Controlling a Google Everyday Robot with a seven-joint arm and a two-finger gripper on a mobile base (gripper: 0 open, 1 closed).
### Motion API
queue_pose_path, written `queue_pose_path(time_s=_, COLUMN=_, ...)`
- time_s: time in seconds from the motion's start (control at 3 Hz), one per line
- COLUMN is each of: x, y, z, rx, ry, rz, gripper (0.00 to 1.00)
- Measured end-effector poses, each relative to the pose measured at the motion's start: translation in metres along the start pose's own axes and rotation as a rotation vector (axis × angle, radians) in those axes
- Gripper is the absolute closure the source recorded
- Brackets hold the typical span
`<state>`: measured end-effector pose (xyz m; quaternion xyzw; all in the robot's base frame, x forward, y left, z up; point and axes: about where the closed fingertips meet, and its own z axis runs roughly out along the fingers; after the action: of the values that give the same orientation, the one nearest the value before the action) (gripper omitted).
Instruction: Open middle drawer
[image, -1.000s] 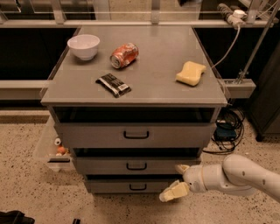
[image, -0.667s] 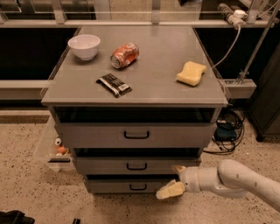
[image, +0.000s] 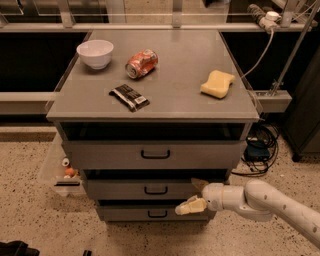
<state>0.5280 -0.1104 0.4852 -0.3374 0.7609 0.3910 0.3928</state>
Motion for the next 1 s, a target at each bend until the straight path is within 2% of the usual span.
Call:
queue_pose_path(time_s=0.33, x=-0.025, y=-0.019, z=-0.011, rx=0.056, ry=-0.008, rz=-0.061, gripper=0.0)
queue_pose_path(time_s=0.67, x=-0.025, y=-0.019, z=-0.011, rx=0.056, ry=-0.007, rz=-0.06, gripper=0.0)
queue_pose_path(time_s=1.0, x=-0.015, y=-0.02, z=-0.004, rx=0.057, ry=-0.008, rz=-0.03, gripper=0.0)
